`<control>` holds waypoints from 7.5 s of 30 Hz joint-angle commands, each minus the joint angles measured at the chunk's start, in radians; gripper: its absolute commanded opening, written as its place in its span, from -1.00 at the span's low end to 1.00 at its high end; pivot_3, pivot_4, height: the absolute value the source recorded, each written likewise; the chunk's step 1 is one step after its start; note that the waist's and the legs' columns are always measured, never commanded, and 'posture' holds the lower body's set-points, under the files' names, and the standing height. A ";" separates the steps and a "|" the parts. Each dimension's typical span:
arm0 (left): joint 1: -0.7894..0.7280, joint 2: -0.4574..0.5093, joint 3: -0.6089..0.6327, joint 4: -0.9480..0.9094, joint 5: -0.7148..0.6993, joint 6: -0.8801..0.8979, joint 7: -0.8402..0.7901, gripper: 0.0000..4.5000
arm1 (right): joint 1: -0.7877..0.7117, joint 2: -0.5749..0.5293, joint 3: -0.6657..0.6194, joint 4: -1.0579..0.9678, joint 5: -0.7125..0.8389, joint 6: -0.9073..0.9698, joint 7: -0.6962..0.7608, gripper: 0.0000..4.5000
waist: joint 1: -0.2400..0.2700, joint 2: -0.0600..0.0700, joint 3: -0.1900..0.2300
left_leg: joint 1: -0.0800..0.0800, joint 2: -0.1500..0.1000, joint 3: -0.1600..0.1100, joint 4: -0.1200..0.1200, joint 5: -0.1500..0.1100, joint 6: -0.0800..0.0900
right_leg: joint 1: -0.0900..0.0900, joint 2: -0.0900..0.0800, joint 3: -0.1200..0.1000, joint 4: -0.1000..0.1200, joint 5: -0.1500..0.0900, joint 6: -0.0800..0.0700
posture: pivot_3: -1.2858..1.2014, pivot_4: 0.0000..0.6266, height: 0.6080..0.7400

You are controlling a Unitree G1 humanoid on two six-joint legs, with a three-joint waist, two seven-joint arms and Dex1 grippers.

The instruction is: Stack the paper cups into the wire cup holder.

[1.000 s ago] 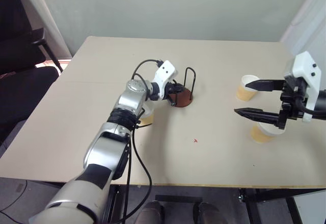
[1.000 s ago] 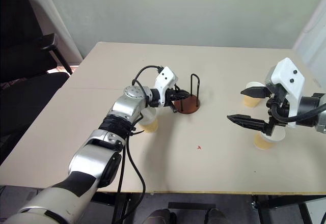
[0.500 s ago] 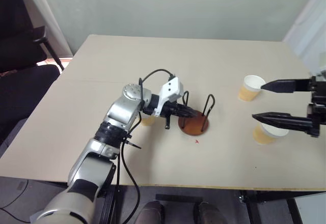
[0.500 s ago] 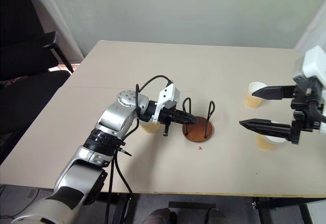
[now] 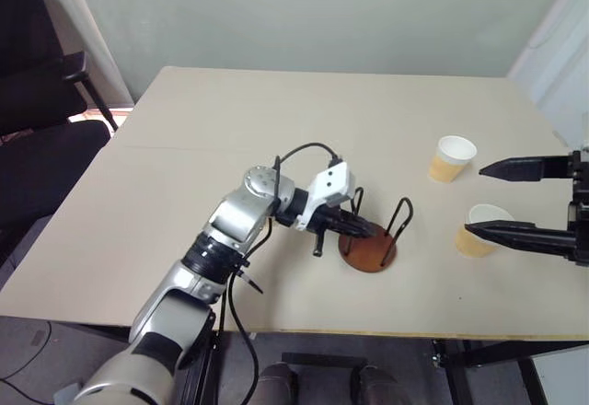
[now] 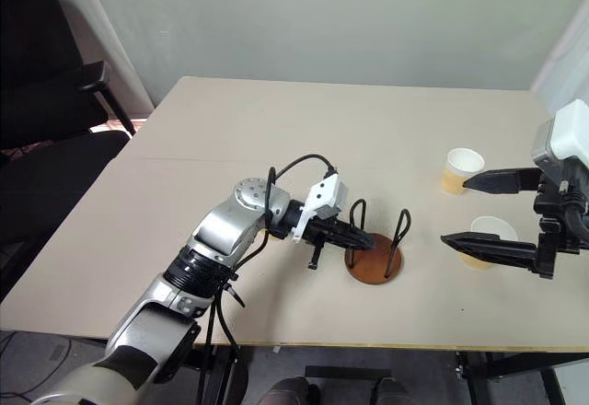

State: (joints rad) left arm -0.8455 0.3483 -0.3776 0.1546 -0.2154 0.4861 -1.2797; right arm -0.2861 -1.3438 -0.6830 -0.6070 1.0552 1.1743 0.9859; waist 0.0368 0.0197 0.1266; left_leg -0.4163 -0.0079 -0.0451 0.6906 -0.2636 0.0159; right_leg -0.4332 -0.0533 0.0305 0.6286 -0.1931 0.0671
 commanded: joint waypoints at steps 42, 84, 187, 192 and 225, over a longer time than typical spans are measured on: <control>-0.098 0.284 0.192 -0.080 -0.036 -0.009 0.021 0.63 | -0.909 0.466 1.099 1.406 -1.257 -1.072 0.130 1.00 | -0.022 0.001 0.000 | -0.004 0.002 -0.002 0.000 -0.003 0.004 | -0.005 -0.002 -0.002 -0.002 0.004 -0.004 | 0.03 -0.52 1.00; -0.090 0.344 0.196 -0.153 -0.135 0.058 -0.040 0.65 | -0.927 0.193 1.027 0.250 -0.730 -0.516 0.629 -1.00 | -0.023 0.001 0.001 | -0.001 0.003 -0.004 -0.007 -0.002 -0.005 | -0.003 0.000 -0.003 -0.007 -0.001 -0.014 | 0.03 -0.52 1.00; -0.156 0.573 0.040 -0.214 0.108 -0.207 -0.333 -0.98 | -0.520 0.106 0.550 0.263 -0.243 -0.157 0.380 0.58 | -0.028 0.000 0.000 | -0.003 0.003 -0.005 -0.008 0.003 -0.005 | -0.010 0.000 -0.004 0.006 -0.002 -0.020 | 0.03 -0.52 1.00; -0.400 0.537 -0.058 -0.091 -0.060 -0.188 -0.335 -0.98 | -0.401 0.110 0.455 0.201 -0.215 -0.149 0.309 0.58 | -0.025 0.000 0.000 | -0.003 0.003 -0.004 -0.008 0.003 -0.005 | -0.010 -0.001 -0.004 0.006 -0.002 -0.019 | 0.03 -0.52 1.00; -0.698 0.157 -0.572 0.363 -0.167 -0.692 -0.335 -0.98 | -0.050 -0.008 -0.195 -0.013 0.071 0.135 0.028 0.58 | -0.006 0.001 0.000 | -0.008 0.001 0.001 0.000 -0.006 0.002 | -0.007 -0.002 -0.001 -0.002 -0.002 -0.001 | 0.03 -0.52 1.00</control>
State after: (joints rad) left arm -1.5383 0.5080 -0.9558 0.5202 -0.3987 -0.1766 -1.5791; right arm -0.3349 -1.3459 -0.8320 -0.6189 1.1164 1.3183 1.0205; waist 0.0309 0.0204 0.1271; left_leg -0.4242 -0.0069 -0.0444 0.6909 -0.2704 0.0186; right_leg -0.4406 -0.0549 0.0296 0.6270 -0.1957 0.0668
